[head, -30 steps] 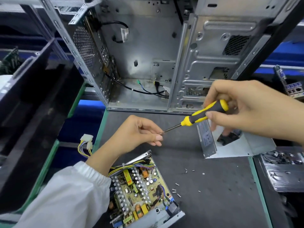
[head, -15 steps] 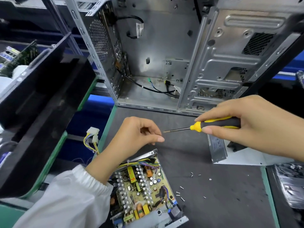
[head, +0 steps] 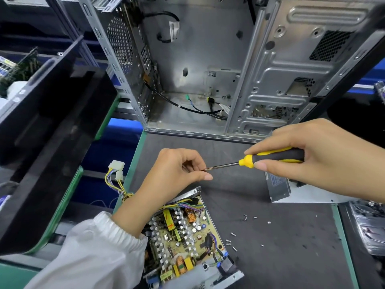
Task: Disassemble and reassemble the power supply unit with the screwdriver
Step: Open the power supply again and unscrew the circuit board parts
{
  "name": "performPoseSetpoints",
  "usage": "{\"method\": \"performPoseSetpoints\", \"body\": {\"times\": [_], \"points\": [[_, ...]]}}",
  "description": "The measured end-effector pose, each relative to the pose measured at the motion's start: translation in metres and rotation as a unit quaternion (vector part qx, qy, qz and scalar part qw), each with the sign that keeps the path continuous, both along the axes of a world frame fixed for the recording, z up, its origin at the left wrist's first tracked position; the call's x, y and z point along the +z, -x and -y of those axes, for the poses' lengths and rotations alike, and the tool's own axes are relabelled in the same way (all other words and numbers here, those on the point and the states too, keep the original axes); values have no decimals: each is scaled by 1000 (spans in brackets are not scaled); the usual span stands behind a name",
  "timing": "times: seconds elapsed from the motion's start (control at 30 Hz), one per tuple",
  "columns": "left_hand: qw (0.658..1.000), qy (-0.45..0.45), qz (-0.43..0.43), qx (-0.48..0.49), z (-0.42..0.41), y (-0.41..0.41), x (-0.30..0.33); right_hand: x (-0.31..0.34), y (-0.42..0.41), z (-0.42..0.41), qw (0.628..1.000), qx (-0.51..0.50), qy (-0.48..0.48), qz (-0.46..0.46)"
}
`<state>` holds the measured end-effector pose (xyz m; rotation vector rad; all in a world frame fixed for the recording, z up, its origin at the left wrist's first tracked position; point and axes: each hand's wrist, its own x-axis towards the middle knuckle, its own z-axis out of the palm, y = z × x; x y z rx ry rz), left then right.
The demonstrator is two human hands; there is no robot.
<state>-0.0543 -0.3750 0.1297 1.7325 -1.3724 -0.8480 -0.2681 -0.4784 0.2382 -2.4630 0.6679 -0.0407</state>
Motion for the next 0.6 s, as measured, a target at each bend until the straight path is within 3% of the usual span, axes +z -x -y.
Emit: {"method": "performPoseSetpoints", "body": {"times": [0.23,0.47,0.6], "points": [[999,20,30,0,1,-2,-1,3,-8,-1,1000,6,5,-18],[977,57,196,-52,1,-2,1,8,-18,-6,999,-9,10,-50],[954,79,274,-90,1,3,3,10,-27,-8,995,-6,72,-62]]}}
